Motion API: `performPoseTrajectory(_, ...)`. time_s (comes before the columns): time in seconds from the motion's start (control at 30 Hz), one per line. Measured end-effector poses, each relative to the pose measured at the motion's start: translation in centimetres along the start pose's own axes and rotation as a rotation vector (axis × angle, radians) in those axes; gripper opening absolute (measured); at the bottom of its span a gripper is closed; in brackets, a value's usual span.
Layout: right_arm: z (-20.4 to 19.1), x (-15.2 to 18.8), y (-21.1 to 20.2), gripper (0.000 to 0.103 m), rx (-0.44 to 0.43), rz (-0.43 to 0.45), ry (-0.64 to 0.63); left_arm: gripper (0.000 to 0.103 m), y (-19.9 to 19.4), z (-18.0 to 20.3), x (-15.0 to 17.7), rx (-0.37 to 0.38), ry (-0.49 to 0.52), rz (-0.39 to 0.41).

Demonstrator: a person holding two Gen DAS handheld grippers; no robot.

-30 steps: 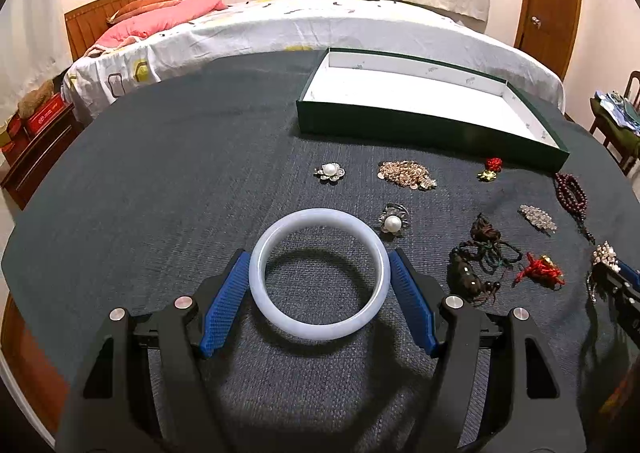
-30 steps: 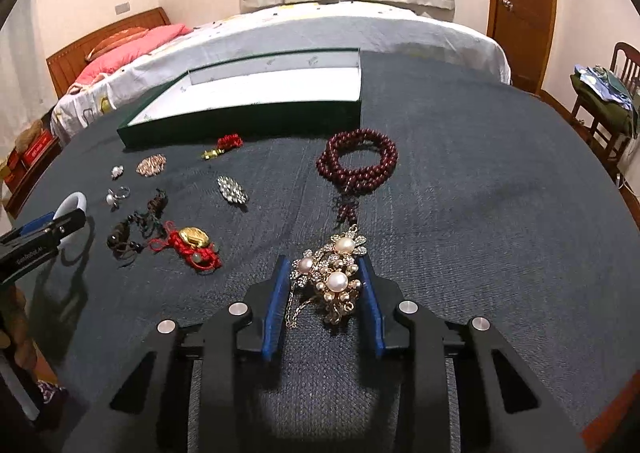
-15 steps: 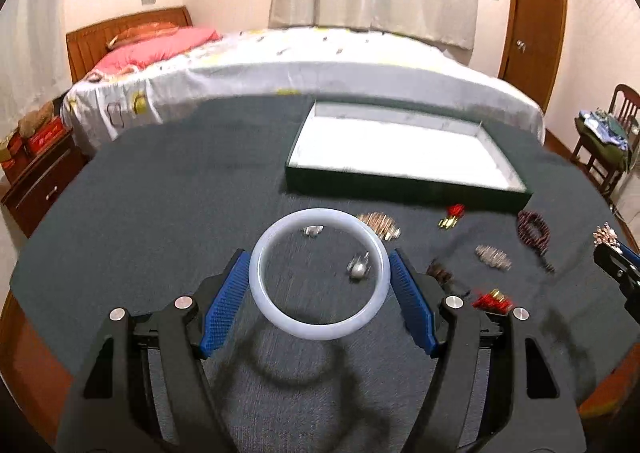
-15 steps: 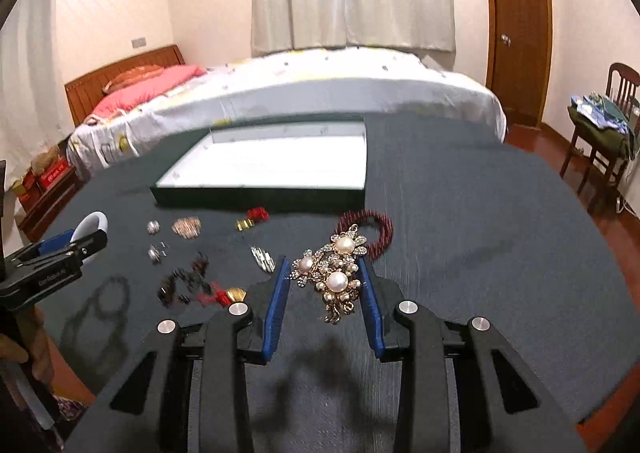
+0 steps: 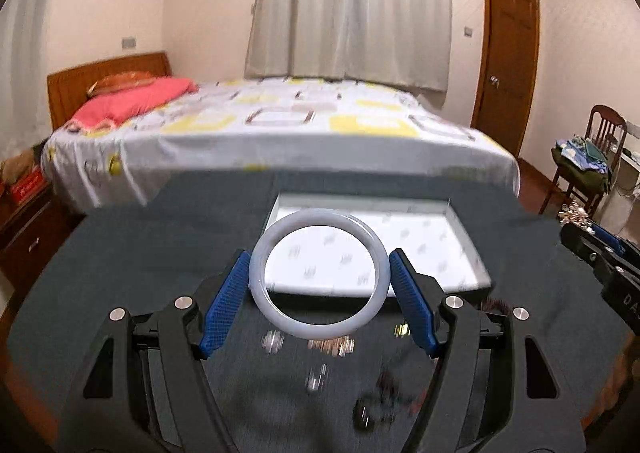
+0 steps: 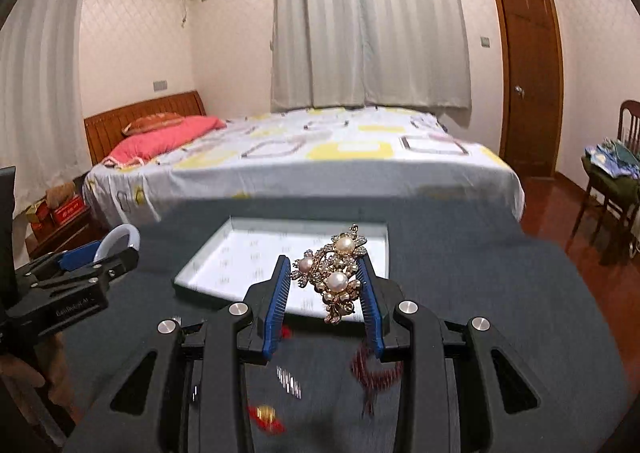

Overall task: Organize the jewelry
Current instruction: 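Carry bangle and brooch into the white box and open both tools, then grasp the red tassel with gold charm with the right tool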

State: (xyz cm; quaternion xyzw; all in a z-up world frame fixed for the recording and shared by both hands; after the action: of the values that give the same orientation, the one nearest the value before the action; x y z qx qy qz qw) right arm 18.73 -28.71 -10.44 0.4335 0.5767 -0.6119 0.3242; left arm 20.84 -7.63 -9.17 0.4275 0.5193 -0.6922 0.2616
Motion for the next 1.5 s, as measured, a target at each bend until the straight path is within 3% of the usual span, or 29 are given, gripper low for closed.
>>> performPoseTrajectory(0.13,-0.4,-2.6,2.7,0.034,-0.019,0.022,0.016,0.069,2.8,0.9,-3.0,0.025,0.006,0.035)
performPoseTrajectory(0.27,-0.7,-2.7,6.4,0.034,-0.027,-0.001,0.018,0.069,6.8,1.7,-4.3,0.032,0.025,0.035)
performPoseTrajectory(0.5,-0.4,2.8,13.5,0.034,-0.031,-0.183,0.031,0.069,15.6,2.0,-0.2,0.042,0.014,-0.136)
performPoseTrajectory(0.67,-0.2,6.5,16.8,0.034,-0.02,-0.292,0.02,0.069,19.2,2.0,3.0,0.048,0.026,-0.237)
performPoseTrajectory(1.0,-0.6,9.2,18.9,0.034,-0.009,-0.388,-0.004,0.069,21.3,1.8,5.6,0.061,0.029,-0.335)
performPoseTrajectory(1.23,-0.5,9.7,19.0,0.035,0.003,-0.401,-0.017,0.069,21.9,2.3,6.4,0.087,0.037,-0.387)
performPoseTrajectory(1.3,-0.4,9.5,19.0,0.041,0.001,-0.394,-0.016,0.07,22.1,2.3,6.7,0.087,0.029,-0.396)
performPoseTrajectory(1.33,-0.4,9.4,18.9,0.054,-0.001,-0.383,-0.012,0.07,22.2,2.3,6.7,0.088,0.028,-0.399)
performPoseTrajectory(1.37,-0.5,9.3,18.8,0.059,-0.012,-0.379,-0.008,0.072,22.2,2.3,6.7,0.092,0.029,-0.395)
performPoseTrajectory(1.5,-0.2,8.9,18.4,0.061,-0.015,-0.373,0.003,0.082,21.9,2.4,6.1,0.085,0.043,-0.369)
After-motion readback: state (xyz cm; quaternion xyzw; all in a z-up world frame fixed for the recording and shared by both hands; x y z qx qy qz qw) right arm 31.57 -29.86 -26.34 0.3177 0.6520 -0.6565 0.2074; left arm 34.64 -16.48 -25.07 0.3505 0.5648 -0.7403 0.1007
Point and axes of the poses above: each gripper's, at about its wrist camera, not at the fingertips, and y roughly the way its jaws point, z to its right, x to its underside, the point moved 7 cm from there along y, roughly the way its jaws point, and after that the axes turned 9 degrees about x, right-handed, at the moved point
